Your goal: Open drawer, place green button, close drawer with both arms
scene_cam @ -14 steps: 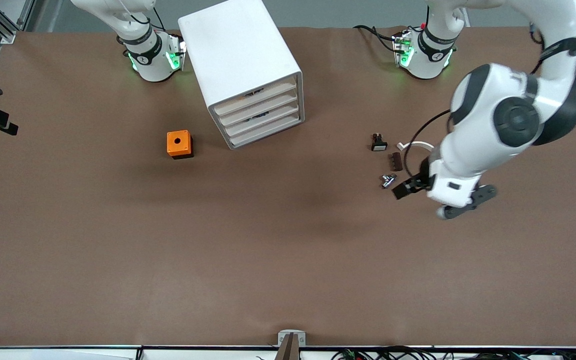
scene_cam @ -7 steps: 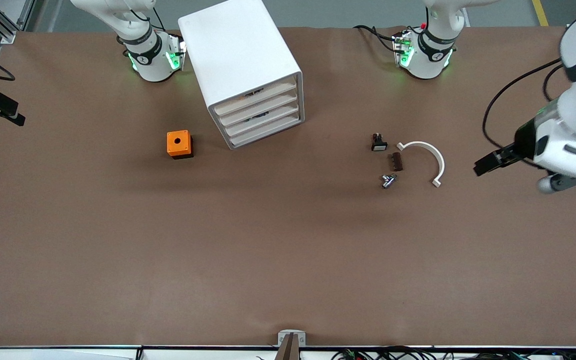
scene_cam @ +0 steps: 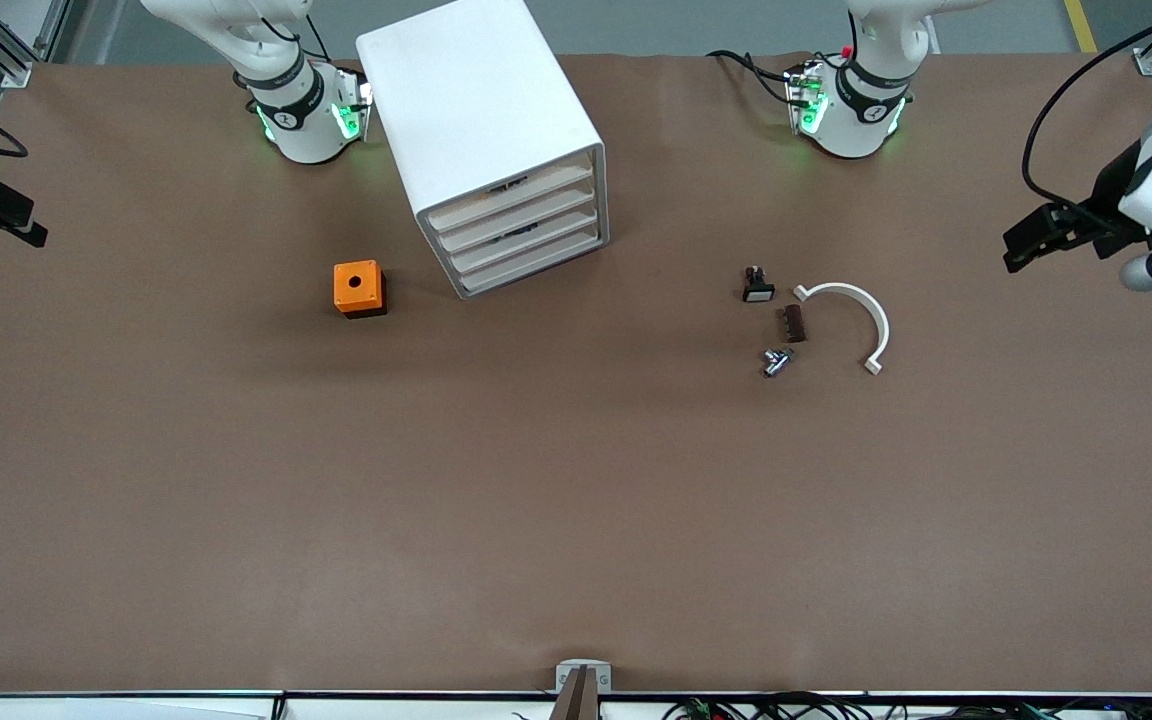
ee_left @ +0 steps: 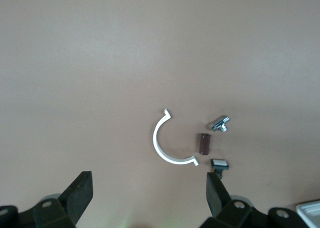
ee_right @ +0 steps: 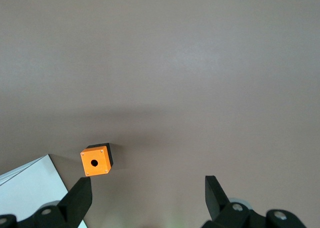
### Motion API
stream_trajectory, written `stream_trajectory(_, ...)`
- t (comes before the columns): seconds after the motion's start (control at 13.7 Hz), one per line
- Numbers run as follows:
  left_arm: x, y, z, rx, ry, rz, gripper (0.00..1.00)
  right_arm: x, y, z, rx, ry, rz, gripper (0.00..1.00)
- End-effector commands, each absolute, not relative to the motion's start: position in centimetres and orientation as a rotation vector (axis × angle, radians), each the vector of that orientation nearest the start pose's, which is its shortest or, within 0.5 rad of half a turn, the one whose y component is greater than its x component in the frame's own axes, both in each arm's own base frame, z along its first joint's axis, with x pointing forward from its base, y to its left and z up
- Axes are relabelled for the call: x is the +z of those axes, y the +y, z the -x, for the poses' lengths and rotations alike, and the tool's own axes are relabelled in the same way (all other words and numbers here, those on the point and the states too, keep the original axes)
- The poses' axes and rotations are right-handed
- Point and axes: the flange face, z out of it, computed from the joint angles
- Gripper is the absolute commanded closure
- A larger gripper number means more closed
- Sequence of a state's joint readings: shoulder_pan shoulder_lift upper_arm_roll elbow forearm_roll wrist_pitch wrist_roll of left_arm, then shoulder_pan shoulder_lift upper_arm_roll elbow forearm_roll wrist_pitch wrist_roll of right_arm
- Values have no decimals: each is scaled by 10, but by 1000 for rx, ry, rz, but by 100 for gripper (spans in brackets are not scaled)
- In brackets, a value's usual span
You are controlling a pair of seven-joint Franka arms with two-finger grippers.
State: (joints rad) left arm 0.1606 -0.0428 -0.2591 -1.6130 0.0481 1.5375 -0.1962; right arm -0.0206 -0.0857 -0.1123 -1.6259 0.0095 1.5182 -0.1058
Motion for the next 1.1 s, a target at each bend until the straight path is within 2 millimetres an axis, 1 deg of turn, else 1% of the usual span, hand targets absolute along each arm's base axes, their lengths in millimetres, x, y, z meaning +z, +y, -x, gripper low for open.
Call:
stream_trajectory(0.0, 633, -38, -527, 30, -105, 3054, 0, 642, -69, -504, 16, 30, 3131, 0)
stream_trajectory(0.22, 637, -37, -530, 18, -108, 3058, 0, 645, -66, -503, 5, 23, 3131, 0)
stream_trajectory(0.37, 647, -37, -533, -18, -116, 3060, 0, 646, -66, -503, -1, 23, 3130, 0)
stream_trajectory(0.44, 645, -36, -538, -13, -118, 3064, 0, 646, -66, -503, -3, 23, 3130, 0)
stream_trajectory(0.59, 642, -37, -539, -6, -110, 3065, 0, 647, -68, -503, -15, 25, 3131, 0)
stream_trajectory(0.8, 632, -38, -545, 17, -100, 3069, 0, 646, -68, -503, -11, 15, 3129, 0)
stream_trajectory(1.02, 635, -50, -539, 11, -69, 3065, 0, 645, -68, -502, 0, 13, 3124, 0)
